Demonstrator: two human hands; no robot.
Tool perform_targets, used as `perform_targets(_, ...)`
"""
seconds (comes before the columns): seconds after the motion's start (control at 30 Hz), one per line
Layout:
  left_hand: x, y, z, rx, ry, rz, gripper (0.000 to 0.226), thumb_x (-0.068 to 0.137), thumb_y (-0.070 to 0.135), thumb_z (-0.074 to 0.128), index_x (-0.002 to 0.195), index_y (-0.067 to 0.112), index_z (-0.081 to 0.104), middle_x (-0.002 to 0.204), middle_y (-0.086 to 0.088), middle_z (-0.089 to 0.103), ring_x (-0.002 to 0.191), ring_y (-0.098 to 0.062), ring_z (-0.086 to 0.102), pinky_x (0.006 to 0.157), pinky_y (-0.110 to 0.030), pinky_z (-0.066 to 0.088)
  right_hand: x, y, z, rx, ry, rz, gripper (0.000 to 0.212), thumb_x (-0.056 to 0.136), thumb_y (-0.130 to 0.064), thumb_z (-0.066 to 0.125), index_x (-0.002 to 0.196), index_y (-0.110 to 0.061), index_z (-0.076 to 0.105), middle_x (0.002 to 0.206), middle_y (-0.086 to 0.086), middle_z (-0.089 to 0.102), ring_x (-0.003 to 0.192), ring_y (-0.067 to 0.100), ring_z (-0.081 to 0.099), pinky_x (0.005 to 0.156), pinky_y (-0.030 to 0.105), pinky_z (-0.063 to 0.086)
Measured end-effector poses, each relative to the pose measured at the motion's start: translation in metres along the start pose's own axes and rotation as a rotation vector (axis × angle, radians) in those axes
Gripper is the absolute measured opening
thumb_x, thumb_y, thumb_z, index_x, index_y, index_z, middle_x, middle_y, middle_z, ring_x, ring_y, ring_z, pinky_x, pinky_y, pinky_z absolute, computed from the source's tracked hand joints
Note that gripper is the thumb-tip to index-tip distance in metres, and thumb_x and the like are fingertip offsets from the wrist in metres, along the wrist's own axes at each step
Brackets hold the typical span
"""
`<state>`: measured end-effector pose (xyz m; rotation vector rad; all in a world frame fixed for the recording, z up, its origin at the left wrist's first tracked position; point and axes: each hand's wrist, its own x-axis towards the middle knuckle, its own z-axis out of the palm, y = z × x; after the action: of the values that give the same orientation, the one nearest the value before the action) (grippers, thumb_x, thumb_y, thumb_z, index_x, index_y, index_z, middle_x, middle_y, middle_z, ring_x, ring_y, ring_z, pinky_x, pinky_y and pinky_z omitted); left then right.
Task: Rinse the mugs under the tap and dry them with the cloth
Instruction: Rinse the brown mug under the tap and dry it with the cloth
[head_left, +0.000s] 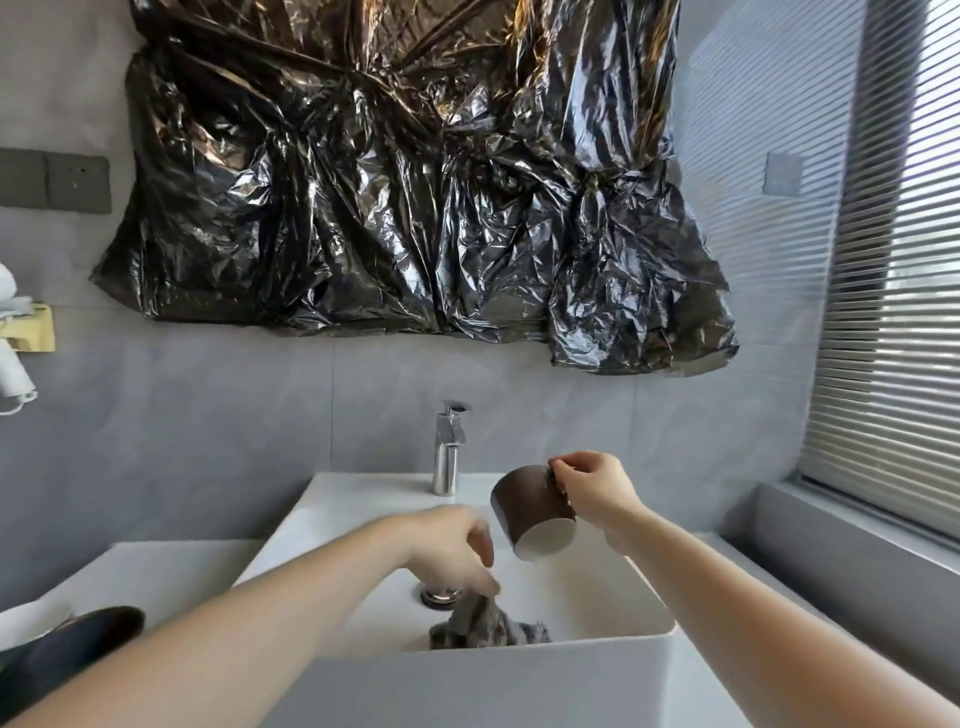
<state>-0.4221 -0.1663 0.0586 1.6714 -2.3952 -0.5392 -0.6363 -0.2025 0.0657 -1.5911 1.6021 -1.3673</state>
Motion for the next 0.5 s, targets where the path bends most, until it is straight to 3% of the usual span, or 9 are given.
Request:
perform_targets(0.13, 0.011, -0.002, -0.022, -0.175, 0.417, 0.112, 0.045, 0.080, 0.030, 0.081, 0.119, 0.028, 0.060, 0.111, 0.007, 0.060, 0.110, -0.014, 0.061, 0.090, -0.030, 0.050, -0.003, -0.008, 0.009, -0.359, -0.137, -0.316, 0.016, 0.099, -0.023, 0.060, 0.112, -0.028, 0.067, 0.106, -0.005, 0.072, 0.105, 0.022, 0.065, 0.092, 0.032, 0.051)
perform_targets(0.2, 0.014, -0.013, -0.031, -0.227, 0.415, 0.140, 0.049, 0.078, 0.028, 0.083, 0.122, 0.030, 0.061, 0.118, 0.006, 0.062, 0.112, -0.013, 0.061, 0.094, -0.031, 0.051, -0.006, -0.014, 0.020, -0.544, -0.247, -0.408, 0.015, 0.102, -0.028, 0.056, 0.116, -0.026, 0.053, 0.116, 0.000, 0.069, 0.109, 0.028, 0.060, 0.096, 0.040, 0.048)
perform_targets(0.27, 0.015, -0.032, -0.029, -0.254, 0.332, 0.132, 0.043, 0.080, 0.024, 0.083, 0.119, 0.031, 0.065, 0.121, 0.009, 0.066, 0.110, -0.008, 0.065, 0.086, -0.020, 0.051, -0.007, -0.019, 0.033, -0.655, -0.336, -0.446, 0.015, 0.105, -0.031, 0.052, 0.117, -0.024, 0.047, 0.122, 0.004, 0.066, 0.112, 0.030, 0.057, 0.094, 0.040, 0.044)
perform_targets(0.37, 0.013, -0.071, -0.015, -0.234, 0.292, 0.053, 0.035, 0.083, 0.020, 0.080, 0.111, 0.033, 0.065, 0.119, 0.015, 0.066, 0.106, -0.003, 0.066, 0.082, -0.017, 0.052, -0.005, -0.022, 0.057, -0.714, -0.392, -0.521, 0.018, 0.107, -0.031, 0.051, 0.122, -0.022, 0.050, 0.126, 0.000, 0.065, 0.103, 0.023, 0.055, 0.070, 0.008, 0.033)
perform_targets(0.4, 0.011, -0.085, -0.010, -0.220, 0.297, 0.017, 0.033, 0.083, 0.020, 0.079, 0.110, 0.034, 0.064, 0.118, 0.017, 0.065, 0.105, -0.002, 0.066, 0.083, -0.019, 0.053, -0.004, -0.023, 0.066, -0.720, -0.401, -0.546, 0.019, 0.107, -0.030, 0.052, 0.123, -0.020, 0.053, 0.125, 0.000, 0.066, 0.098, 0.021, 0.053, 0.069, 0.004, 0.031)
perform_targets(0.47, 0.005, -0.111, -0.005, -0.180, 0.322, -0.051, 0.031, 0.084, 0.022, 0.077, 0.109, 0.036, 0.065, 0.117, 0.020, 0.063, 0.103, 0.001, 0.065, 0.081, -0.020, 0.053, -0.003, -0.026, 0.088, -0.693, -0.457, -0.556, 0.020, 0.106, -0.024, 0.056, 0.123, -0.015, 0.060, 0.124, 0.004, 0.068, 0.103, 0.024, 0.058, 0.070, 0.013, 0.033)
perform_targets(0.5, 0.002, -0.122, -0.004, -0.163, 0.342, -0.078, 0.030, 0.084, 0.023, 0.075, 0.108, 0.037, 0.066, 0.116, 0.022, 0.063, 0.101, 0.003, 0.064, 0.079, -0.019, 0.051, -0.002, -0.027, 0.099, -0.670, -0.500, -0.545, 0.020, 0.104, -0.021, 0.058, 0.122, -0.013, 0.064, 0.123, 0.007, 0.069, 0.109, 0.027, 0.061, 0.078, 0.019, 0.038)
